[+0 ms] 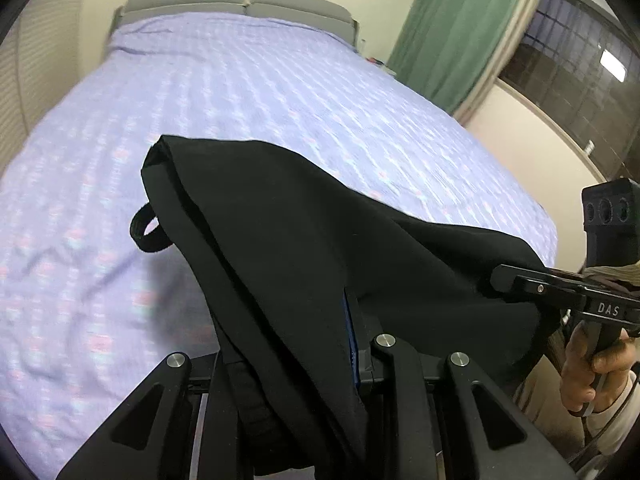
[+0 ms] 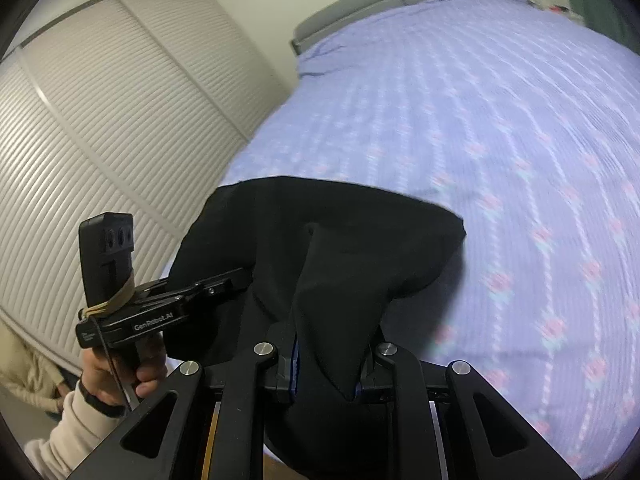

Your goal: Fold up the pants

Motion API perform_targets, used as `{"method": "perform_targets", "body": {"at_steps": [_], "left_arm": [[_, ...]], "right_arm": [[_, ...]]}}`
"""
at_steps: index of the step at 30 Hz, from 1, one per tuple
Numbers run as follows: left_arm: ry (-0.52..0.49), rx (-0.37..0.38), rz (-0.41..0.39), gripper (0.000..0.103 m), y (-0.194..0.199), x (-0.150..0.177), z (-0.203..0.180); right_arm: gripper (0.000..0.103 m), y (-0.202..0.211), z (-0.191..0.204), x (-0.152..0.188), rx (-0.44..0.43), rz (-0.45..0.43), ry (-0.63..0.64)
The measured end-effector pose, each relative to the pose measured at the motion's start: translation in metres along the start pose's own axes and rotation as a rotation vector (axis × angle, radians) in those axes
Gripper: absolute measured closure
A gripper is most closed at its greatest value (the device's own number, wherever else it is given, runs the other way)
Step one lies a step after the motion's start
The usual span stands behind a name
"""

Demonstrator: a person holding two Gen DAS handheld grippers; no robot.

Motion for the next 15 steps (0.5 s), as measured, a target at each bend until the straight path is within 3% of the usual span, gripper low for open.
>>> {"method": "perform_targets", "body": {"at_steps": [6, 15], "left_arm": [[0.013, -0.079, -0.038, 0.080, 0.034, -0.036, 0.079], [-0.041, -0.233, -0.057, 0.080, 0.064, -0.098, 0.270]], "right_arm": [[0.084, -0.061, 0.075, -0.034, -0.079, 0.009, 0.073], [0.084, -0.209, 0.207, -0.073, -0.141, -0.015, 0.148]]}}
Point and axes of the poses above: each gripper's, at about its wrist camera, not at the fingertips, and y roughly against the way its jaws point, z to its left, x to its underside, the point moved 9 cm from there along -y, roughly the way its jaws point, and after that the axes turned 9 degrees about -z, right-handed, at the moved point
